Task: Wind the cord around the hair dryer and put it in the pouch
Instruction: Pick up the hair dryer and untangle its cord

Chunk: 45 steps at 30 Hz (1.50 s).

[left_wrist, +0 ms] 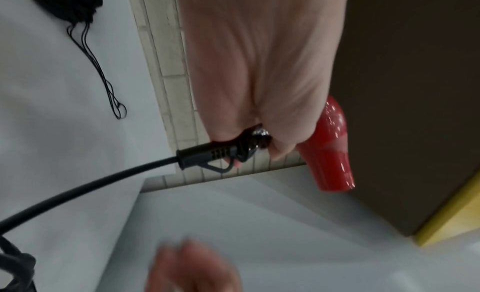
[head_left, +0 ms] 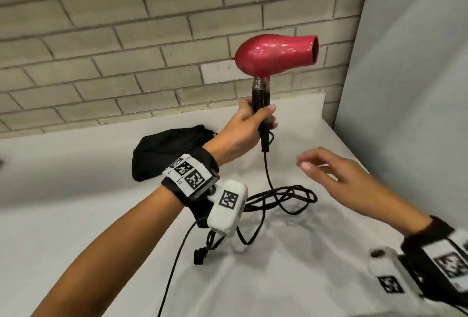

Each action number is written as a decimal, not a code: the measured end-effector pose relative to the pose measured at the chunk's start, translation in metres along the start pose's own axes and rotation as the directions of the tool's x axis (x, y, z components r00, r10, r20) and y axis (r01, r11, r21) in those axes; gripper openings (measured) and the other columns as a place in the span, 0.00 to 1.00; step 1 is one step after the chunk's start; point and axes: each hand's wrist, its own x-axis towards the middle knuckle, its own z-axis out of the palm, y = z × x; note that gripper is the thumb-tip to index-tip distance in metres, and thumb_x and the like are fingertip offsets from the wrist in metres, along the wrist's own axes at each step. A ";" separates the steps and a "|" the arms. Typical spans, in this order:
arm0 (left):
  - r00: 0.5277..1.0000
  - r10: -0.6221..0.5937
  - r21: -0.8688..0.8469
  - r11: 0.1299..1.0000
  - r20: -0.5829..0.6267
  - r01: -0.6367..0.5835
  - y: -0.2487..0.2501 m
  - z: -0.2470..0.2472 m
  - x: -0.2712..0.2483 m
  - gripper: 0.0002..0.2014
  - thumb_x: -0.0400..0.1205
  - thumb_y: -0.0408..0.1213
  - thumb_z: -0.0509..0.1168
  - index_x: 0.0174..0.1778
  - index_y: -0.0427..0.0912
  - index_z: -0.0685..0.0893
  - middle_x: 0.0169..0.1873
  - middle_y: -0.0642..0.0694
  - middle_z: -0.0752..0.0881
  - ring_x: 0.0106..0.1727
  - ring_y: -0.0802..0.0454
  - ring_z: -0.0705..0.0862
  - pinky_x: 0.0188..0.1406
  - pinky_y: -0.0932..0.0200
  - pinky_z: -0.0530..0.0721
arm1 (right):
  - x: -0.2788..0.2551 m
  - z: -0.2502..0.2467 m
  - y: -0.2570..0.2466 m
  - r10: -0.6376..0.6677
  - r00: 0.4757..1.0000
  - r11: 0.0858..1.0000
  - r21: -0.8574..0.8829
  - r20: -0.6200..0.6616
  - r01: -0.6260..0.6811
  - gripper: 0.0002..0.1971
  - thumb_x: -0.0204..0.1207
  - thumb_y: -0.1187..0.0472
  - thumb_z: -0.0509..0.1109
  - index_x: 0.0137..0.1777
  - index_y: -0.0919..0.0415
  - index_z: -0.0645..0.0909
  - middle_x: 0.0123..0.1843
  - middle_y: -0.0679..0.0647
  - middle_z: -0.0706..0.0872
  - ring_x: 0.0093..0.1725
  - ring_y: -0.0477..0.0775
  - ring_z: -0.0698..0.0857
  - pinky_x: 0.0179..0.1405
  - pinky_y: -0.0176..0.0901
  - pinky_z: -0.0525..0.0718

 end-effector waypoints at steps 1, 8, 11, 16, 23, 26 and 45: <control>0.999 0.009 -0.077 0.997 -0.037 -0.011 0.005 0.005 -0.004 0.12 0.85 0.28 0.59 0.58 0.40 0.62 0.40 0.45 0.73 0.38 0.53 0.77 0.46 0.59 0.81 | 0.016 0.009 -0.006 -0.011 1.000 0.999 -0.038 0.011 0.011 0.22 0.75 0.36 0.59 0.60 0.48 0.78 0.57 0.40 0.85 0.59 0.39 0.83 0.61 0.32 0.78; 0.974 0.035 -0.196 0.977 -0.225 -0.081 0.011 0.002 -0.031 0.18 0.83 0.27 0.61 0.63 0.38 0.60 0.40 0.40 0.77 0.36 0.48 0.85 0.47 0.52 0.89 | 0.031 0.058 -0.020 -0.031 0.994 0.992 0.129 0.101 0.018 0.09 0.85 0.59 0.57 0.45 0.55 0.74 0.28 0.48 0.75 0.20 0.45 0.74 0.23 0.38 0.76; 0.978 -0.006 -0.008 1.000 -0.210 0.004 0.014 -0.011 -0.043 0.11 0.84 0.38 0.63 0.50 0.33 0.73 0.36 0.37 0.79 0.41 0.39 0.86 0.46 0.49 0.89 | 0.026 0.040 -0.034 -0.158 0.987 0.987 0.030 0.025 0.157 0.11 0.86 0.57 0.54 0.46 0.57 0.75 0.26 0.46 0.68 0.18 0.42 0.67 0.20 0.29 0.68; 0.956 -0.001 0.651 0.732 -0.293 0.200 0.026 -0.030 -0.065 0.26 0.79 0.62 0.59 0.54 0.39 0.78 0.34 0.41 0.83 0.30 0.49 0.85 0.29 0.56 0.84 | 0.042 0.006 -0.058 -0.259 0.965 0.953 -0.155 0.033 0.261 0.14 0.86 0.53 0.52 0.41 0.53 0.72 0.26 0.44 0.71 0.24 0.39 0.73 0.27 0.30 0.70; 0.966 0.221 0.648 0.719 0.131 -0.252 0.031 -0.004 -0.071 0.19 0.85 0.51 0.55 0.67 0.45 0.75 0.49 0.51 0.86 0.48 0.58 0.86 0.48 0.62 0.84 | 0.055 0.013 -0.061 -0.241 0.947 0.930 -0.228 0.213 0.288 0.17 0.86 0.56 0.55 0.34 0.46 0.73 0.29 0.43 0.76 0.28 0.39 0.76 0.31 0.30 0.71; 0.983 0.091 0.590 0.789 0.163 -0.171 0.030 0.012 -0.074 0.19 0.85 0.51 0.55 0.53 0.38 0.81 0.28 0.48 0.85 0.26 0.45 0.83 0.27 0.60 0.78 | 0.051 0.011 -0.061 -0.247 0.943 0.950 -0.138 0.222 0.281 0.14 0.83 0.65 0.57 0.39 0.54 0.80 0.31 0.45 0.81 0.29 0.38 0.78 0.35 0.29 0.73; 0.985 0.129 0.410 0.897 0.113 -0.165 0.083 -0.061 -0.101 0.14 0.80 0.40 0.65 0.32 0.36 0.82 0.11 0.50 0.61 0.16 0.50 0.71 0.29 0.58 0.70 | 0.036 -0.014 0.015 -0.125 0.936 0.908 -0.343 0.329 0.242 0.10 0.78 0.49 0.67 0.41 0.52 0.82 0.28 0.42 0.86 0.31 0.42 0.84 0.35 0.34 0.80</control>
